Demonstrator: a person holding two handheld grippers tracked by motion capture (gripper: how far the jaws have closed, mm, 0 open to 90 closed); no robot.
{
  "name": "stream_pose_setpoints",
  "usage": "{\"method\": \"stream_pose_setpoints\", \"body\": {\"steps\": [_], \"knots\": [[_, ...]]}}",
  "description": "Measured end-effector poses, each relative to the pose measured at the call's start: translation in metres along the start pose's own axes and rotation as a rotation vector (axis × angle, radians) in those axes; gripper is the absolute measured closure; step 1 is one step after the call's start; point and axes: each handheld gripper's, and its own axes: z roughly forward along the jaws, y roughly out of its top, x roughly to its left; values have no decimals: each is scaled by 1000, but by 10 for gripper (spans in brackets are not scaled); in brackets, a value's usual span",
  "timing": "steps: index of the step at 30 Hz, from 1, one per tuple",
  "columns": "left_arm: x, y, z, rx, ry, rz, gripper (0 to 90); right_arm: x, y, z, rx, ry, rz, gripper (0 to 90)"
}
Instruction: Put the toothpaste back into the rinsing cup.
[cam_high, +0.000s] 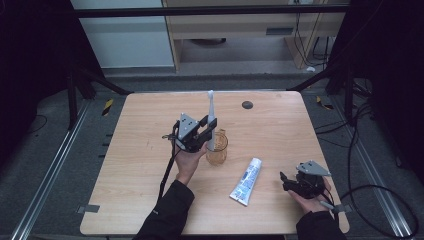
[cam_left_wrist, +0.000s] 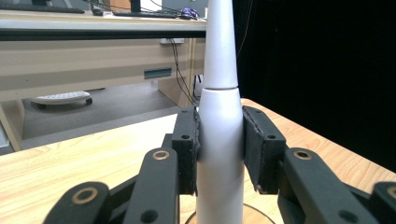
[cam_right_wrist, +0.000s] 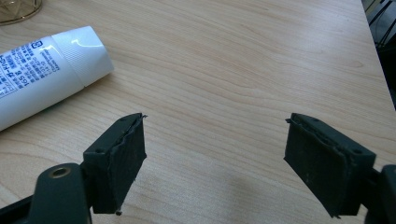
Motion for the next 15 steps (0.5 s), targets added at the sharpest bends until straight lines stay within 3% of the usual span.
{"method": "stream_pose_setpoints", "body": {"steps": [15], "knots": [[-4,-22,-2,44,-17,30,669,1,0,1,5,-2,-10,203]]}}
